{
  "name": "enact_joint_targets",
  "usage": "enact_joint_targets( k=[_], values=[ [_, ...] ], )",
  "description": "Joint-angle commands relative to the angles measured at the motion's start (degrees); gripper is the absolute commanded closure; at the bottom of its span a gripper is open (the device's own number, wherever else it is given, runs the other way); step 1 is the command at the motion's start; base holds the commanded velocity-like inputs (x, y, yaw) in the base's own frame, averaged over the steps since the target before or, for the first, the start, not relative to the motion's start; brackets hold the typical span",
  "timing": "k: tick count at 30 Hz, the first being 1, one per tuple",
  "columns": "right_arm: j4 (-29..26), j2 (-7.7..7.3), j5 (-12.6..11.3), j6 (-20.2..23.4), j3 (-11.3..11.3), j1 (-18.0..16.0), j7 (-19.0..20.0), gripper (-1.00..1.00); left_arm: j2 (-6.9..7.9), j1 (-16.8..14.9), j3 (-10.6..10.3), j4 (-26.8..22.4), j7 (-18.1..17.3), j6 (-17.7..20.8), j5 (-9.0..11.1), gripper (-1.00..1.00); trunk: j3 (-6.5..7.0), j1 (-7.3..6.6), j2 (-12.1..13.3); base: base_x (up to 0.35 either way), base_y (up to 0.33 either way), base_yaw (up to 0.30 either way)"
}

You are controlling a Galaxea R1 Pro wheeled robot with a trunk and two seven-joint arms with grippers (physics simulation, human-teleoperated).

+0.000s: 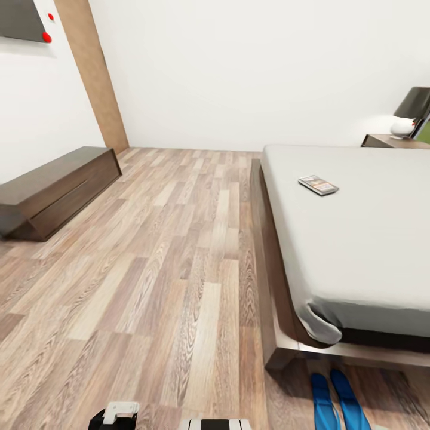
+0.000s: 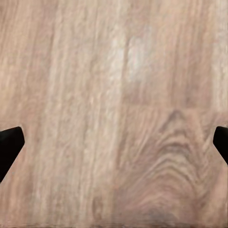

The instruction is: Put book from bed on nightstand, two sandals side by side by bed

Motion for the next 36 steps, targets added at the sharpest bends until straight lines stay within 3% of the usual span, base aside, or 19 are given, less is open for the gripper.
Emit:
enact_joint_targets(
  k=[1,22,36],
  values=[
    [0.11,0.0,0.62,-0.14,-0.45,-0.01,-0.26,-1.0,0.02,-0.04,-0.5,0.01,0.28,-0.15,0.35,-1.0,-0.1,-0.02,-0.02,-0.024,0.053,0.216],
    [0.22,1.15,0.61,-0.14,2.11,-0.01,-0.33,-1.0,-0.04,0.15,-0.53,0.02,0.28,-0.18,0.37,-1.0,-1.47,-0.02,-0.02,-0.019,0.062,0.206],
    [0.28,1.29,0.58,-0.16,2.29,-0.01,-0.26,-1.0,-0.13,0.36,-0.53,0.02,-0.04,0.03,0.35,-1.0,0.98,-0.38,0.17,-0.001,0.004,0.126]
  ],
)
